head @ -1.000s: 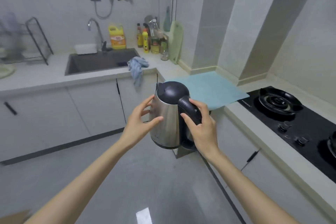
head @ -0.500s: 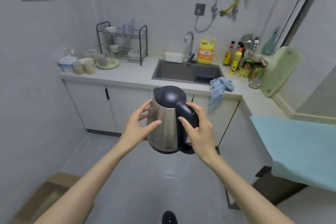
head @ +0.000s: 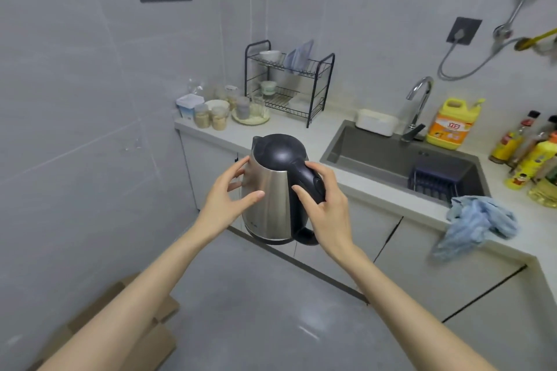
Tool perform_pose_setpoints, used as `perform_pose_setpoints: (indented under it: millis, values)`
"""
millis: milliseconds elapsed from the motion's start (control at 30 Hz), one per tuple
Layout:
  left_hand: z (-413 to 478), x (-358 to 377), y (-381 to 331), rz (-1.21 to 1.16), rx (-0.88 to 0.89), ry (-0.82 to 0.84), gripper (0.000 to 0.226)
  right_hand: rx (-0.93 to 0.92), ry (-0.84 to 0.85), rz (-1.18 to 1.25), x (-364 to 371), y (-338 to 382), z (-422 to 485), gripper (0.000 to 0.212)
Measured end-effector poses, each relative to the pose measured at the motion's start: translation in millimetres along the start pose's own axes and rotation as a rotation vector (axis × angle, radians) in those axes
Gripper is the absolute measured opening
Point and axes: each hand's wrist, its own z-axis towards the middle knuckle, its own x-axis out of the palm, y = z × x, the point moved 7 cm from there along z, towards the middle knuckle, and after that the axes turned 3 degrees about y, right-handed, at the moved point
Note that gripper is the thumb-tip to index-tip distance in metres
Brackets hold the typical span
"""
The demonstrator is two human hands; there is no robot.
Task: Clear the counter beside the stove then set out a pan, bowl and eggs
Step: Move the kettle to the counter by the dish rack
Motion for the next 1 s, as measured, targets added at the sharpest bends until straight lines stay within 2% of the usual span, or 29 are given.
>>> perform_pose_setpoints:
  millis: [300, 600, 1000]
  values:
    - [102.6, -27.2, 57.5, 0.004, -0.079, -0.083, 0.076, -0.011, 0.076, 0.019, 60.3, -59.7, 114.6, 0.040]
    - [248.1, -66.3, 135.4, -0.043, -0.132, -0.052, 0.076, 0.039, 0.100, -0.003, 140.2, -123.5, 246.6, 0.042]
    - [407.4, -109.3, 207.0, 0.038, -0.199, -0.060, 0.073, 0.129, 0.106, -0.032, 224.4, -196.3, 387.3, 0.041]
